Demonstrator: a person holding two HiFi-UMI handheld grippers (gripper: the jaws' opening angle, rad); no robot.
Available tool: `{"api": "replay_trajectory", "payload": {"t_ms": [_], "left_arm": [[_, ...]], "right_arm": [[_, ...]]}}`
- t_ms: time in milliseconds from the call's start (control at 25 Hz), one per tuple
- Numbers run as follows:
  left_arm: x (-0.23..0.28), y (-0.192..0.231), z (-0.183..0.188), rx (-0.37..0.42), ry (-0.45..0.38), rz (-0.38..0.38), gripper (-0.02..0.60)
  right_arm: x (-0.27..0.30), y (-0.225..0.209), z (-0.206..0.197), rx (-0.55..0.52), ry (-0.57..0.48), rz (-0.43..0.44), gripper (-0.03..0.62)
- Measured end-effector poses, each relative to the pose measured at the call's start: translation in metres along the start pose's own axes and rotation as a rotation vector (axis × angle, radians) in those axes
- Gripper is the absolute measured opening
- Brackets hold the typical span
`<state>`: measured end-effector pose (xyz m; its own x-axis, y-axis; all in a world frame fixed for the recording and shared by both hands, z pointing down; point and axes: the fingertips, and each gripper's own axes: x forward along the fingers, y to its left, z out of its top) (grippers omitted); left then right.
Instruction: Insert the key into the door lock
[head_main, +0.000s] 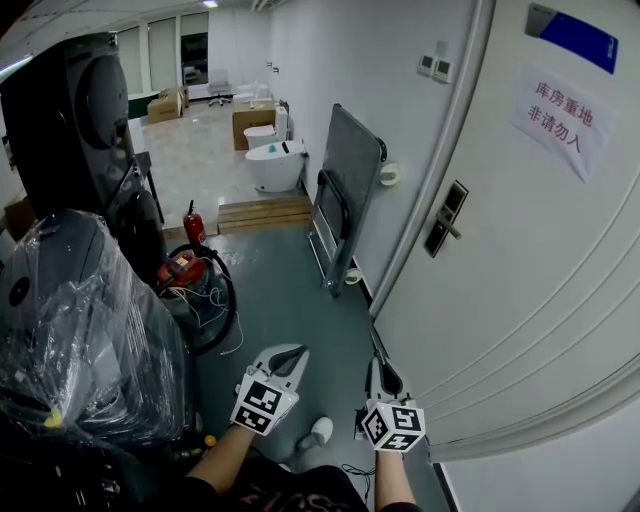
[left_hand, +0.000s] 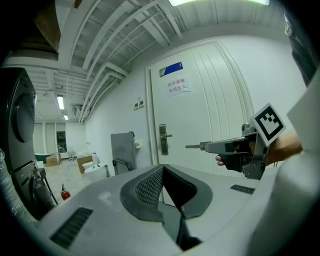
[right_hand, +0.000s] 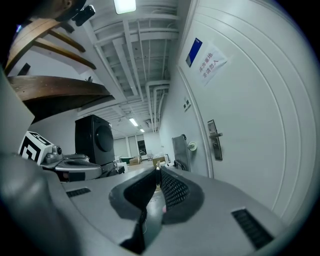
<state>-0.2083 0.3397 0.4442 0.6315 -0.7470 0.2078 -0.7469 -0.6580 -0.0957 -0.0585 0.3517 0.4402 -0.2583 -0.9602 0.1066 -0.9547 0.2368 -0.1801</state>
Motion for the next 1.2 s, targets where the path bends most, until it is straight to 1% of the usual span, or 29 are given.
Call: {"api": "replay_trajectory", "payload": {"t_ms": [200,400,800,1000,1200], "left_arm": [[0.021,0.012,0.001,0.0,-0.004,-0.005,0.012],[0.053,0.022,0.001,0.003,0.008,-0.023,0.012],[0.136,0.048,0.0,0.001,0.036,-0.059,0.012],[0.179,0.061,0.006,-0.003,0.047,-0.073,0.012],[0.228,0.072,0.019,-0.002,0.046,-0.088,0.012]], "right_arm": [[0.019,-0.013,0.003,0.002,-0.005,-0.019,0.078],[0.043,-0.035,0.0,0.01,0.008,-0.039,0.078],[0.111,-0.083,0.001,0.028,0.025,-0.069,0.078],[0.145,-0.109,0.005,0.035,0.04,-0.076,0.078],[0.177,-0.14,0.014,0.039,0.045,-0.085,0.078]]}}
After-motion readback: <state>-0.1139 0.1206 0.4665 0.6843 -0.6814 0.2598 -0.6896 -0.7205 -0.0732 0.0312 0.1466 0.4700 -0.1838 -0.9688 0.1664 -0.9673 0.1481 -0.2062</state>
